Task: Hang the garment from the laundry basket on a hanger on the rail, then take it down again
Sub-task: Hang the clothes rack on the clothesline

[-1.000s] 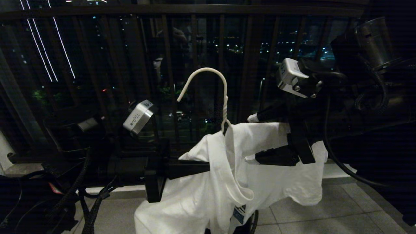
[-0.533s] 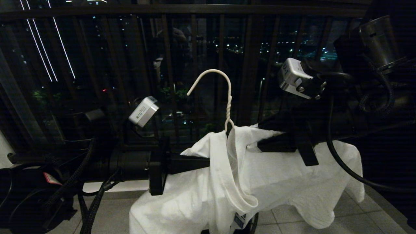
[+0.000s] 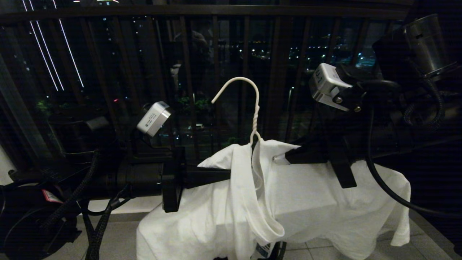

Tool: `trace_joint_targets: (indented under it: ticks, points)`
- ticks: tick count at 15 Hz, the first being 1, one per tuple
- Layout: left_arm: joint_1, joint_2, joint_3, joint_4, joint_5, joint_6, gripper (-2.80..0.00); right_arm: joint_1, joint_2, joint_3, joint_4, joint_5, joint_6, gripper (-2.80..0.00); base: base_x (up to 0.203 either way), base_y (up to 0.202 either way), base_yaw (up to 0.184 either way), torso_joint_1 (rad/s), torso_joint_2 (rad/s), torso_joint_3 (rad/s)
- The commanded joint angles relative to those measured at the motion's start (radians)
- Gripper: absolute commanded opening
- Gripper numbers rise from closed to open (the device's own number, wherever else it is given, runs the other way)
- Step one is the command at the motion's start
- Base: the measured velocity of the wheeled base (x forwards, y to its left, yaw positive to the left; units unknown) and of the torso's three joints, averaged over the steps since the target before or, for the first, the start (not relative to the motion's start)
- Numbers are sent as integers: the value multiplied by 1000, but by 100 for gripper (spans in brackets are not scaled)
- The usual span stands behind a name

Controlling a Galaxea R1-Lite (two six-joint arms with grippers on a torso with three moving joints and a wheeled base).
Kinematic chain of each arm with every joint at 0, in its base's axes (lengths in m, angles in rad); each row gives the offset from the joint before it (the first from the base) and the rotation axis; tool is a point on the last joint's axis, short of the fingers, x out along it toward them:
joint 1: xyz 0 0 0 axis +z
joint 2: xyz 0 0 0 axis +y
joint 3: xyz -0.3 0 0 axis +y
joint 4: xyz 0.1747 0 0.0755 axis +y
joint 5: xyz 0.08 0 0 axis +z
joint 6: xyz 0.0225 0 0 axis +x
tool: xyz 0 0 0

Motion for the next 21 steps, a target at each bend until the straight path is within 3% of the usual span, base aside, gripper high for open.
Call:
trace_joint_targets:
  ticks: [1, 5, 6, 16, 19, 21]
  points:
    - [1, 0, 0, -5, -5, -2, -280, 3, -6, 0, 2, 2, -3, -280, 0, 0, 0, 0, 0, 0]
    - [4, 5, 3, -8, -7, 10, -280, 3, -12, 0, 2, 2, -3, -280, 0, 0, 0, 0, 0, 0]
    - [4, 5, 4, -8, -7, 15, 0, 3, -12, 0, 2, 2, -3, -280, 0, 0, 0, 0, 0, 0]
    - [99, -15, -22, -37, -8, 26, 0, -8, -12, 14, 2, 3, 1, -280, 0, 0, 0, 0, 0, 0]
    - [107, -17, -36, -37, -6, 23, 0, -22, -17, 23, -4, 24, 70, -280, 0, 0, 0, 0, 0, 0]
    - [142, -32, -48, -35, -5, 17, 0, -42, -14, 31, -13, 53, 73, -280, 0, 0, 0, 0, 0, 0]
